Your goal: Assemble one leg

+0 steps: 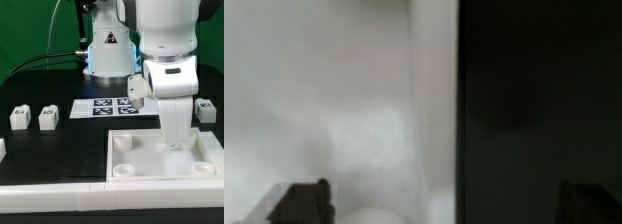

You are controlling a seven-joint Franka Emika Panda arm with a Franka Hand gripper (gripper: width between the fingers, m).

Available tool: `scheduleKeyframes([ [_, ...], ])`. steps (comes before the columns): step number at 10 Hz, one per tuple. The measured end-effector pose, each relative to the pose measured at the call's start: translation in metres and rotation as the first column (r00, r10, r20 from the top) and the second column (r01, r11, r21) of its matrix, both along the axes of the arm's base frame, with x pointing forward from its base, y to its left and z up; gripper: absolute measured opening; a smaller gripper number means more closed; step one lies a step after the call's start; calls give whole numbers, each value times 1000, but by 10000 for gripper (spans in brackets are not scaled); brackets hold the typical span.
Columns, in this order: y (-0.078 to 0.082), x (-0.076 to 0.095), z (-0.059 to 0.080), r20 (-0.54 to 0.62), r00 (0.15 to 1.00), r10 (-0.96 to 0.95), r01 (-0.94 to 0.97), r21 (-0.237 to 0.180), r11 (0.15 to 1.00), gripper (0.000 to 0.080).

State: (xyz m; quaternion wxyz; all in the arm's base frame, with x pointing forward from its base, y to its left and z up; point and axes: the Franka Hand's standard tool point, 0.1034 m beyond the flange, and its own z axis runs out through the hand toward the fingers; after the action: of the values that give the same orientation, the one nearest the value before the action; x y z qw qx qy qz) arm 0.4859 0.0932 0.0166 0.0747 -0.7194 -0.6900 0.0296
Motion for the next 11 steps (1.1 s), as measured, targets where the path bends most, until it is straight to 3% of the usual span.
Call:
scheduleKeyframes([
  [3,0,-2,10,10,999,-37,37,-11,999,648],
  [6,1,-15,45,46,987,-154,156,-42,987,648],
  [10,0,-20,46,60,971,-230,233,-45,972,648],
  [11,0,-21,46,57,941,-332,335,-54,941,648],
])
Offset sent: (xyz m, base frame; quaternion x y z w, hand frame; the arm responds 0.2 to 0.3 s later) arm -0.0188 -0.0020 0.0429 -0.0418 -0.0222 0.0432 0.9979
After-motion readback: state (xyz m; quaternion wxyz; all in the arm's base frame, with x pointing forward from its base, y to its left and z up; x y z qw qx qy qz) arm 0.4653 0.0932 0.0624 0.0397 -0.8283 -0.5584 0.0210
